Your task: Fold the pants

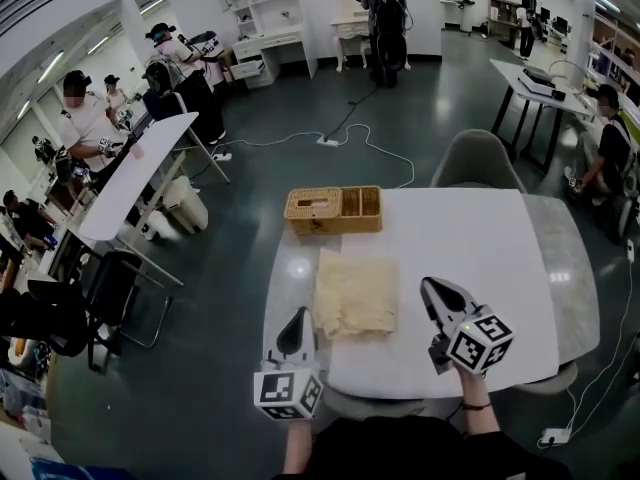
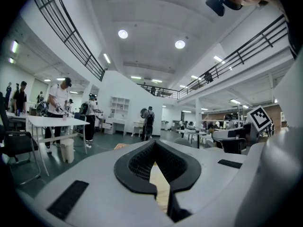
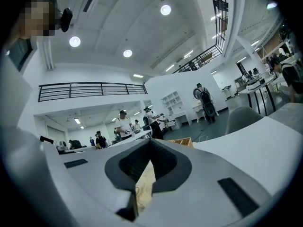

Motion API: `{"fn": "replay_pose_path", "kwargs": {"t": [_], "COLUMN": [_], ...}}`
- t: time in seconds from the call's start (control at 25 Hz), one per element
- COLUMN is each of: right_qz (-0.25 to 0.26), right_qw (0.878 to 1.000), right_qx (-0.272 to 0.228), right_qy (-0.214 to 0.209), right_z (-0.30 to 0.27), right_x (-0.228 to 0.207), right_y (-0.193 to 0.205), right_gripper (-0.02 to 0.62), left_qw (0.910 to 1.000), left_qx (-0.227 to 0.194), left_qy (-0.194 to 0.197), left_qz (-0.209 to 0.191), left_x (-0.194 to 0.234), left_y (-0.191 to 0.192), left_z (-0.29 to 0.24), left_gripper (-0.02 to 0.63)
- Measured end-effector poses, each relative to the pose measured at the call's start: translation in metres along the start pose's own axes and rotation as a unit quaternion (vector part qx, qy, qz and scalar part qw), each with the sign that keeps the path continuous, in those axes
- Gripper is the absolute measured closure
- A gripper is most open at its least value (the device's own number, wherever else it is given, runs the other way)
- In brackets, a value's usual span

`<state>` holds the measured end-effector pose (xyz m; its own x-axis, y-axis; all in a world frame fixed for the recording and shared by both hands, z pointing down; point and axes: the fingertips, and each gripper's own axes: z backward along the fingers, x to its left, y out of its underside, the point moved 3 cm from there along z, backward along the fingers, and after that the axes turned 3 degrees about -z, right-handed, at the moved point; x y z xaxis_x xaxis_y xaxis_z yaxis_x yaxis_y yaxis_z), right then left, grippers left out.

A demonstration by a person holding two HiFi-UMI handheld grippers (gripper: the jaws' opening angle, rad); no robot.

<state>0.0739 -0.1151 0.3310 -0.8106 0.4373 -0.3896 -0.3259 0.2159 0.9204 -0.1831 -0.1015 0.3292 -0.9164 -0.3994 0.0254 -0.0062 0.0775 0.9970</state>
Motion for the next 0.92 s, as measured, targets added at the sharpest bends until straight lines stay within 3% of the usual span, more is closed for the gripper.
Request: {"fn": "replay_pose_path", "kwargs": {"t": [0.92], "right_qz": [0.041], "right_qw": [0.999], "right_qx": [0.004], "right_qy": [0.009], "right_z": [0.0045], "right_x": [-0.005], "right_y": [-0.0022], "right_gripper": [0.581], "left_qw": [0.9997], "left_qx": [0.004], "left_qy": [-0.008], "left_qz": [-0.023], "left_x": [0.0019], "left_y": [-0.0001], "left_z": [0.0022], "left_gripper": [0.598]}}
